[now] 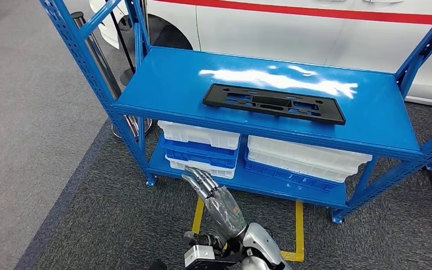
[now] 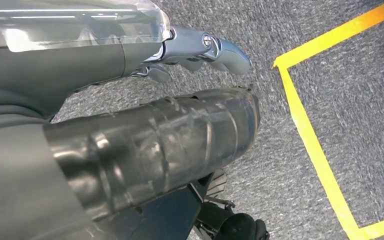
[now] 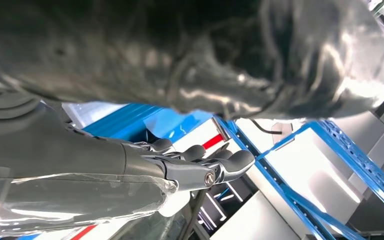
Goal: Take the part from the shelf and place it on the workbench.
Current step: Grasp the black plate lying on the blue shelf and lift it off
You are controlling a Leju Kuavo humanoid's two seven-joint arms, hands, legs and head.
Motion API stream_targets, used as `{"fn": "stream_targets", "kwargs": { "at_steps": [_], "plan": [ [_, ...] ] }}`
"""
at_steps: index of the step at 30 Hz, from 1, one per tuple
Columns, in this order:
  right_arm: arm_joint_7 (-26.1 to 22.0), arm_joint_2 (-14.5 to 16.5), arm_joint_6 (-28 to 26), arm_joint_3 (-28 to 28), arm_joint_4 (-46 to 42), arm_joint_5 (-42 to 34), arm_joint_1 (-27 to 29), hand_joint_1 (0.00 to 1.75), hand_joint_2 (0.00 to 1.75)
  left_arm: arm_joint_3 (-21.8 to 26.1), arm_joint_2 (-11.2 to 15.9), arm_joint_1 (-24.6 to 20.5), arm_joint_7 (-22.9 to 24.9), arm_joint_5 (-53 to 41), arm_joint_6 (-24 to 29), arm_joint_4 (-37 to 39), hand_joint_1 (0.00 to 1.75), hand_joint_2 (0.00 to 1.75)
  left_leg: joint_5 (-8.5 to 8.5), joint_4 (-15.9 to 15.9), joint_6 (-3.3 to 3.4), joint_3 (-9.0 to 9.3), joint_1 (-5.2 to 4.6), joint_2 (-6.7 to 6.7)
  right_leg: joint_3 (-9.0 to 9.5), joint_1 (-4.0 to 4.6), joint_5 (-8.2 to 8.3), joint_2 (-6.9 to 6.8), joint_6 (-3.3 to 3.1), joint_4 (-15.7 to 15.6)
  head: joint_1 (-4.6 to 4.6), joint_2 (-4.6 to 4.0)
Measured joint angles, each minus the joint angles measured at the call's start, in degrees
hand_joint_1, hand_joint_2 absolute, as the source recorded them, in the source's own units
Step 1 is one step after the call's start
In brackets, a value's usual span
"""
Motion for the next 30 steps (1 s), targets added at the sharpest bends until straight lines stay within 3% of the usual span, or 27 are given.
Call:
{"fn": "stream_targets", "kwargs": {
  "at_steps": [4, 17, 22, 26, 27, 30],
  "plan": [
    [0.0, 0.0, -0.6, 0.0, 0.0, -0.6, 0.1, 0.00, 1.75, 0.0, 0.0, 0.0, 0.0, 0.0, -0.5, 0.0, 0.00, 0.00, 0.00, 0.0, 0.00, 0.00, 0.00, 0.00, 0.00, 0.00, 0.00, 0.00, 0.00, 0.0, 0.00, 0.00],
    [0.1, -0.1, -2.0, -0.6, -1.6, -1.7, 1.3, 0.00, 1.75, 0.0, 0.4, 0.3, -0.3, 0.4, -1.1, 0.0, 0.00, 0.00, -0.08, 0.7, 0.52, -0.66, -0.11, -0.01, -0.21, -0.03, 0.32, -0.02, 0.68, -0.1, 0.01, 0.00],
    [-0.8, -0.2, -1.1, -0.9, -2.3, -2.3, 1.4, 0.00, 1.75, -0.2, 0.4, 0.4, -0.1, 0.2, -0.7, 0.0, 0.00, 0.00, 0.27, 0.3, 0.46, -0.75, -0.19, 0.02, -0.23, -0.07, 0.59, -0.02, 0.67, -0.3, 0.03, 0.00],
    [-1.1, -0.4, -0.6, -1.0, -2.4, -2.7, 1.5, 0.00, 0.00, -0.6, 0.4, 0.4, 0.5, 0.0, 1.6, 0.0, 0.00, 0.00, 0.20, 0.6, 0.57, -0.88, -0.22, 0.02, -0.22, -0.10, 0.68, -0.02, 0.81, -0.4, 0.03, 0.00],
    [-1.2, -0.5, -0.4, -1.1, -2.4, -3.3, 1.6, 0.00, 0.00, -0.8, 0.4, 0.4, 0.8, -0.1, 2.4, 0.0, 0.00, 0.00, 0.18, 0.6, 0.59, -0.89, -0.22, 0.02, -0.22, -0.09, 0.69, -0.02, 0.83, -0.4, 0.02, 0.00],
    [-1.7, -0.5, 1.3, -1.4, -2.7, -5.5, 2.0, 0.00, 1.31, -1.1, 0.4, 0.4, 1.9, -0.2, 4.2, 0.1, 0.00, 0.00, 0.16, 0.6, 0.63, -0.90, -0.26, 0.03, -0.23, -0.08, 0.70, -0.02, 0.86, -0.4, 0.02, 0.00]
  ]
}}
